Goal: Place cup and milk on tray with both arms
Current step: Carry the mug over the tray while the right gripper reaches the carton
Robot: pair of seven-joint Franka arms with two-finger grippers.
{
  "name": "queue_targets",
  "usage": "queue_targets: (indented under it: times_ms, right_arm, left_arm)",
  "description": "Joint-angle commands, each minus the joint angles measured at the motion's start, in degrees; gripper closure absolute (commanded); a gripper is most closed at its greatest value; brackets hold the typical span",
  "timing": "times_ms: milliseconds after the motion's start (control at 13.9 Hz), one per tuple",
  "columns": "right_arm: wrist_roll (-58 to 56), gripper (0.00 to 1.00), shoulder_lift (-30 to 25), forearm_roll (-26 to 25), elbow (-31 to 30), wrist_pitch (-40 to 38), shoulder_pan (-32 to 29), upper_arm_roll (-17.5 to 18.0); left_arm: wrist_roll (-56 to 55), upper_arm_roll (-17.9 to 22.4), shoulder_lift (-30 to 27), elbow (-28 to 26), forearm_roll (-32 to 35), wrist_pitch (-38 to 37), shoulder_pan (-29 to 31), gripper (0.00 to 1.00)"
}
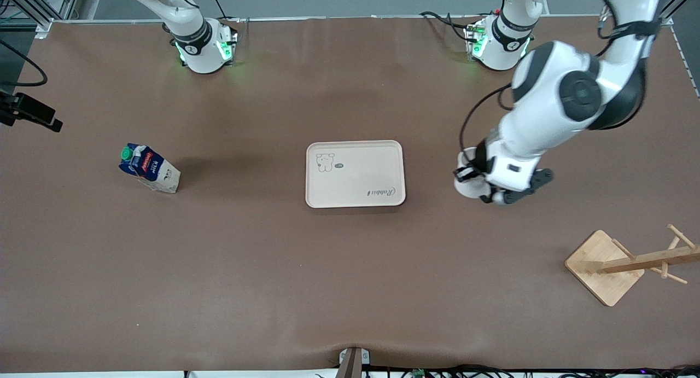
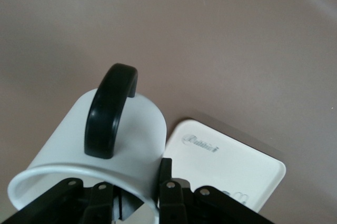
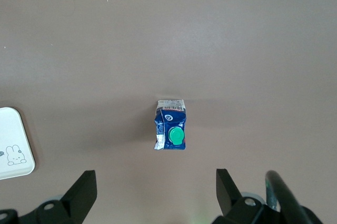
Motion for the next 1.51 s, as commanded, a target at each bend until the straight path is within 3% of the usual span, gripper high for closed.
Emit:
queue_targets:
  times_ms: [0, 287, 645, 1004, 1219, 1434]
  right_arm:
    - [0.66, 0.0, 1.72, 0.19, 1.33, -0.2, -1.31, 0.99]
    - [0.39, 0.0, 3.48, 0.45, 1.33, 2.61, -1.13, 1.08]
    - [0.65, 0.0, 5.68, 0.45, 0.81, 2.79, -0.61, 1.08]
    - [1.09, 0.0, 11.63, 0.89, 0.37, 2.18, -0.51, 1.17]
    - [1.0, 0.0, 12.53, 4.84, -0.33, 1.91, -3.51, 1.08]
    - [1.1, 0.0, 13.06, 4.94, -0.43, 1.56, -3.33, 1.08]
  left_arm:
    - [-8.85, 0.23, 6.96, 5.2, 2.52, -0.92, -4.65, 1.0]
    - [-12.92, -0.03, 11.62, 5.29, 2.17, -0.83, -7.74, 1.0]
    - [-11.17, -0.21, 17.6, 5.38, -5.65, 0.14, -10.47, 1.0]
    - [-10.99, -0.12, 20.86, 5.29, -7.14, 0.23, -13.28, 1.0]
    - [-10.9, -0.12, 22.7, 4.85, -7.41, 4.08, -13.46, 1.0]
    - [-10.9, -0.04, 24.63, 4.41, -7.15, 8.47, -15.13, 1.0]
